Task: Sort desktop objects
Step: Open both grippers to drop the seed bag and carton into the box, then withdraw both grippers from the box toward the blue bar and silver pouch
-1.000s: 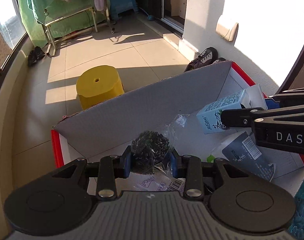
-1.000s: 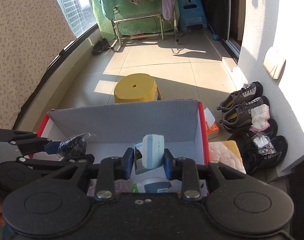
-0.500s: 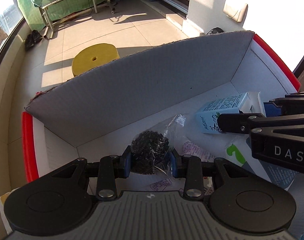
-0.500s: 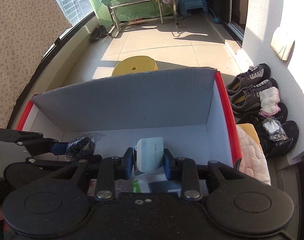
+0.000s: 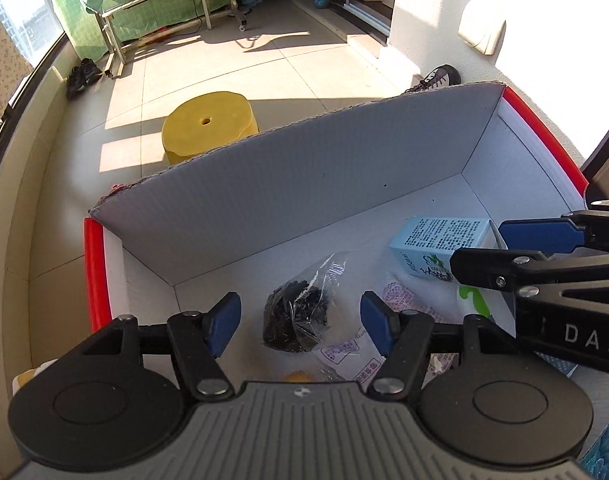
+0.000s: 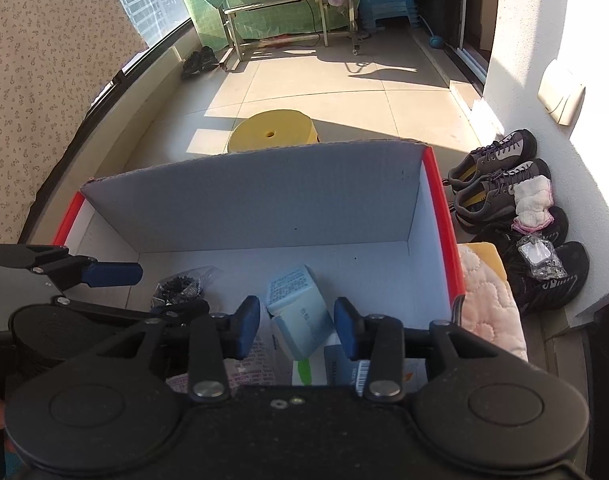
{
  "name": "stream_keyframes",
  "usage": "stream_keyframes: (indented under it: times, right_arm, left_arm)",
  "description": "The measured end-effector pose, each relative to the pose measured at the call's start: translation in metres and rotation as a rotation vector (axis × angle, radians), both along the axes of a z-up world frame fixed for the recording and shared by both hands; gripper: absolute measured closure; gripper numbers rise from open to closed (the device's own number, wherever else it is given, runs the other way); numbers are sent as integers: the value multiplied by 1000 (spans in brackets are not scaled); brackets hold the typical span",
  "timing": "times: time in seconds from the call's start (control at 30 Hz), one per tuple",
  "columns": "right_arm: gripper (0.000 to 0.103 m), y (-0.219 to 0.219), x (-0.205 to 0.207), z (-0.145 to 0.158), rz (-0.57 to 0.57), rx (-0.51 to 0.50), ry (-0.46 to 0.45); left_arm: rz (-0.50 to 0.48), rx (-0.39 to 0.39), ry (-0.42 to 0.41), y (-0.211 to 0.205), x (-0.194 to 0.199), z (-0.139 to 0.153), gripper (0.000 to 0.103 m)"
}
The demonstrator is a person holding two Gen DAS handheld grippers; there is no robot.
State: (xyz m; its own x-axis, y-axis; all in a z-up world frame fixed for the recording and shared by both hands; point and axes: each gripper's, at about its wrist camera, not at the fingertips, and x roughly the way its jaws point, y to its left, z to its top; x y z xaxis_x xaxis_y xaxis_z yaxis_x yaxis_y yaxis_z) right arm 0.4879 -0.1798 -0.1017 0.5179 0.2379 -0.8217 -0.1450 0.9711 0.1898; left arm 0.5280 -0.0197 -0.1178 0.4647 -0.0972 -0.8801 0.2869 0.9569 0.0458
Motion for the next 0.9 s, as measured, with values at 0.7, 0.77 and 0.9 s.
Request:
stream_keyframes:
  times: [0.7,0.77,0.9]
  right_arm:
    - [62,-19,-99,101,54,23,-94]
    - [62,-19,-111,109,59,24,-104]
    - [62,-20,-138,126,67,38,-129]
  left_arm:
    - [10,-59,-108,8,-110,111,38]
    - [17,-74,-118,8,-122,122,38]
    - [18,-86,-141,6,-151,142,38]
